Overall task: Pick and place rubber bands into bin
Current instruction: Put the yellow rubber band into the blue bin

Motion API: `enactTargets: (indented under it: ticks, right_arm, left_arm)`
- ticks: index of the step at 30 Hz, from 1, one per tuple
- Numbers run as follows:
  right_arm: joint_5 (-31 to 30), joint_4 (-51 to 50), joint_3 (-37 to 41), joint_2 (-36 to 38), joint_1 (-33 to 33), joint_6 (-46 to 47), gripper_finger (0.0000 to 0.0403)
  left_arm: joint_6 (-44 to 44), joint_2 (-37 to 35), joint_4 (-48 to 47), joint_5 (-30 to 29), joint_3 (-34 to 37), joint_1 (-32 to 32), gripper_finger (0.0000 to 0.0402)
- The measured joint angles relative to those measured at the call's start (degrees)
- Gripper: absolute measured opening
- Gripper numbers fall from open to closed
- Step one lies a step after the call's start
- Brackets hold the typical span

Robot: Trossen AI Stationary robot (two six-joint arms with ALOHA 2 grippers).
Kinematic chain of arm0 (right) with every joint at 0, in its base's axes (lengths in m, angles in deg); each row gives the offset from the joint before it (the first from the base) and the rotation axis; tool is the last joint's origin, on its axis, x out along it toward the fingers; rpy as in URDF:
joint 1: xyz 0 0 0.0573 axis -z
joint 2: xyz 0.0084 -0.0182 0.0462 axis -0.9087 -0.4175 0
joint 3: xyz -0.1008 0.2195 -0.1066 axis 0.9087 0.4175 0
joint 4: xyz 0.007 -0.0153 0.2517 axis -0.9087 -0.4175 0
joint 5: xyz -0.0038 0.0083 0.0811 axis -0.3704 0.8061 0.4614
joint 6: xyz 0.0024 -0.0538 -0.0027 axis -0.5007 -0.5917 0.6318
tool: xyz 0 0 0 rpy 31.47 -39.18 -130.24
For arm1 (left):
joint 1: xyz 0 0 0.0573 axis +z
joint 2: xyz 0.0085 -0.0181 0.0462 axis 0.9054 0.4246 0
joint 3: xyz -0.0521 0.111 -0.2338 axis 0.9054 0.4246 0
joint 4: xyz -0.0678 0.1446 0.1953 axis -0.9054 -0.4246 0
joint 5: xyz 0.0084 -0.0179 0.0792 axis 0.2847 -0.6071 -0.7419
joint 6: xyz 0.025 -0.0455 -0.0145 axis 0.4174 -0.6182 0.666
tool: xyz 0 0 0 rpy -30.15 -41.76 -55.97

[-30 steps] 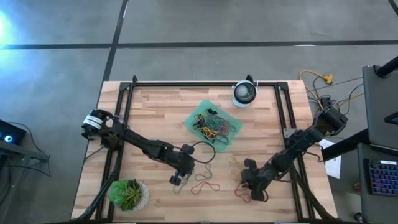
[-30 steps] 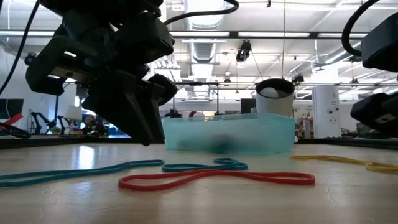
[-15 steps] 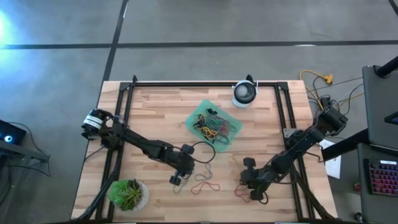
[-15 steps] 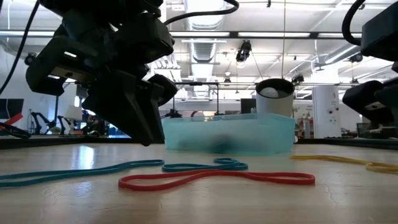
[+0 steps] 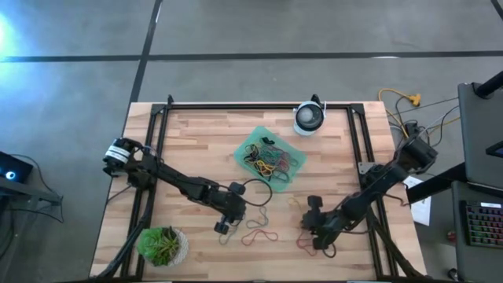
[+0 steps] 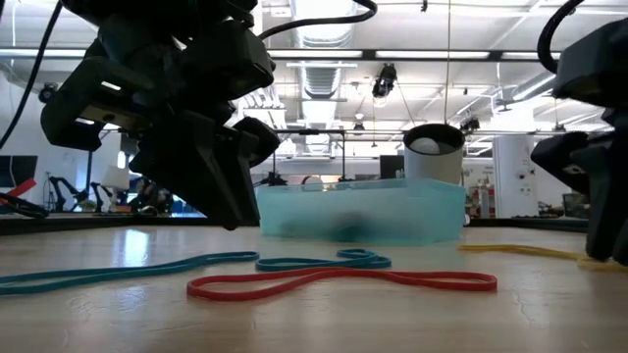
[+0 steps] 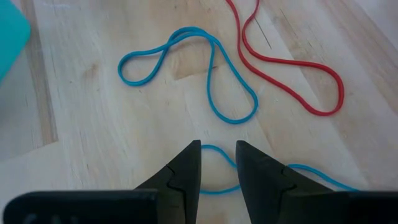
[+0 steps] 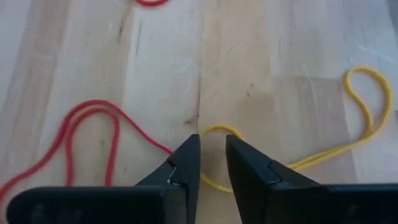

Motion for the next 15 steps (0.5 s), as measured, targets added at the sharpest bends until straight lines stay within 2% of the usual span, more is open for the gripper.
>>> enactTargets:
  ticks: [6,15]
  right_arm:
    - [-0.48,0.97,-0.70,-2.74,-0.02,0.80,0.0084]
    - [0.38,0.13,-1.27,-1.63,0.02,0.31,0.0090]
  left_arm:
    - [0.00,0.00,0.00,-0.03,0.09,0.00,0.0085]
    - [0.00,0.00,-0.02,-0.03,0.26,0.01,0.0085]
